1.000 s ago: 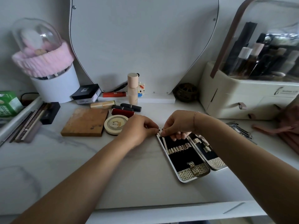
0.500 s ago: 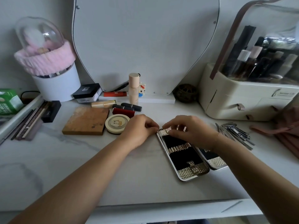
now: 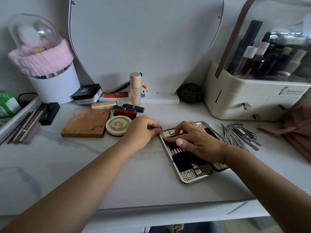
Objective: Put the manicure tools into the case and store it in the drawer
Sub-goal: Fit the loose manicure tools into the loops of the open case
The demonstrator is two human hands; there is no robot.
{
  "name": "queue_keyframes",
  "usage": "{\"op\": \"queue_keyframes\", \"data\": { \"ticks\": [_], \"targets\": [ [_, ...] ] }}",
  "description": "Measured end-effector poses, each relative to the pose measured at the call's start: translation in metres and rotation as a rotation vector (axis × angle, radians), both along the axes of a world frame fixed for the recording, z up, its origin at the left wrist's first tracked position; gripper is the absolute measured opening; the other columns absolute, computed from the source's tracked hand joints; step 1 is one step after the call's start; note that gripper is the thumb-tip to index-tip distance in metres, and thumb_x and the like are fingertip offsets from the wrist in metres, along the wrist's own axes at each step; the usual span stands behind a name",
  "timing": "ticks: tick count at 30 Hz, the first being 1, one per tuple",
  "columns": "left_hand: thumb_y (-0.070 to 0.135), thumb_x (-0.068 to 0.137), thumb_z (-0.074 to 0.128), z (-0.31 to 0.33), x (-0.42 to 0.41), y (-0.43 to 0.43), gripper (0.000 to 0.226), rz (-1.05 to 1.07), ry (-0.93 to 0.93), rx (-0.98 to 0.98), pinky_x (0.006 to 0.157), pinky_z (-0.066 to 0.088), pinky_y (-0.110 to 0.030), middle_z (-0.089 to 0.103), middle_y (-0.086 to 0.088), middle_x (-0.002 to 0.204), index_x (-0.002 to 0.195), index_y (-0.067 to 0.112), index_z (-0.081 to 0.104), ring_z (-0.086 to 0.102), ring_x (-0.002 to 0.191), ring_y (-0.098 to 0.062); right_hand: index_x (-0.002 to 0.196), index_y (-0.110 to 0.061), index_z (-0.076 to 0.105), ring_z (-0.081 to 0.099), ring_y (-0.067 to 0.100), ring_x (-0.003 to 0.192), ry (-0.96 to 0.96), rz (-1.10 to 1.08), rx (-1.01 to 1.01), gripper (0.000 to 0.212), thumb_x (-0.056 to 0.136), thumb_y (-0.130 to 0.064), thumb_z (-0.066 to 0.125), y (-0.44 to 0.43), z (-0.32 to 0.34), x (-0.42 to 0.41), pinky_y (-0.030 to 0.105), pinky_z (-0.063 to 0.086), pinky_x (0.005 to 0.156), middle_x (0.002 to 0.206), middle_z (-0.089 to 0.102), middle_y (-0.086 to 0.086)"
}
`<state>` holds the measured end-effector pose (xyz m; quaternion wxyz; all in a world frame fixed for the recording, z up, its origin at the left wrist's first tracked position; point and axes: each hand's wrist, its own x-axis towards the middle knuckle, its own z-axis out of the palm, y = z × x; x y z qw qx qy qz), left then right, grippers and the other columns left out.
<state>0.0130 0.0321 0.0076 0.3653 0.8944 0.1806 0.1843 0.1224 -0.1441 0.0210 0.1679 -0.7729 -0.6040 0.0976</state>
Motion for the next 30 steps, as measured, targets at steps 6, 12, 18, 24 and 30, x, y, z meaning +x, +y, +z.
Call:
{"op": "queue_keyframes", "data": {
  "ticks": [6,12,18,24,30],
  "targets": [
    [0.023,0.081,0.070,-0.001,0.000,0.000,0.007,-0.002,0.004,0.006,0.067,0.036,-0.009,0.062,0.006,0.089,0.085,0.024,0.074,0.055,0.082,-0.007,0.127,-0.045,0.051,0.036,0.006,0.105,0.045,-0.001,0.000,0.081,0.073,-0.081,0.003,-0.002,0.003,-0.002,0.039,0.027,0.103,0.108,0.040,-0.008],
    [0.022,0.081,0.069,-0.001,0.000,-0.001,0.007,0.012,0.008,0.018,0.067,0.035,-0.007,0.064,0.004,0.093,0.086,0.024,0.074,0.056,0.084,-0.008,0.130,-0.049,0.044,0.037,0.010,0.100,-0.085,-0.020,-0.023,0.080,0.073,-0.081,-0.002,0.003,-0.003,-0.005,0.034,0.027,0.093,0.105,0.037,-0.008],
    [0.024,0.081,0.069,0.000,0.000,-0.002,0.009,0.019,0.006,0.024,0.070,0.038,-0.012,0.065,0.003,0.094,0.088,0.023,0.075,0.058,0.086,-0.009,0.130,-0.052,0.042,0.033,0.008,0.104,-0.140,0.007,-0.043,0.075,0.074,-0.079,0.001,-0.003,0.001,-0.007,0.032,0.023,0.093,0.108,0.035,-0.010],
    [0.024,0.081,0.070,0.001,0.000,-0.002,0.010,0.026,0.006,0.017,0.071,0.040,-0.014,0.066,0.002,0.095,0.089,0.022,0.075,0.059,0.087,-0.009,0.128,-0.055,0.041,0.030,0.006,0.110,-0.123,0.017,-0.046,0.071,0.074,-0.080,0.003,-0.012,0.000,-0.011,0.024,0.013,0.087,0.114,0.036,-0.011],
    [0.024,0.081,0.070,0.001,0.000,-0.002,0.009,0.015,0.009,0.019,0.067,0.036,-0.006,0.065,0.002,0.093,0.089,0.022,0.075,0.060,0.085,-0.010,0.124,-0.051,0.050,0.034,0.007,0.112,-0.021,0.025,-0.022,0.071,0.077,-0.079,0.005,-0.017,0.003,-0.009,0.032,0.021,0.095,0.113,0.038,-0.012]
  ]
}}
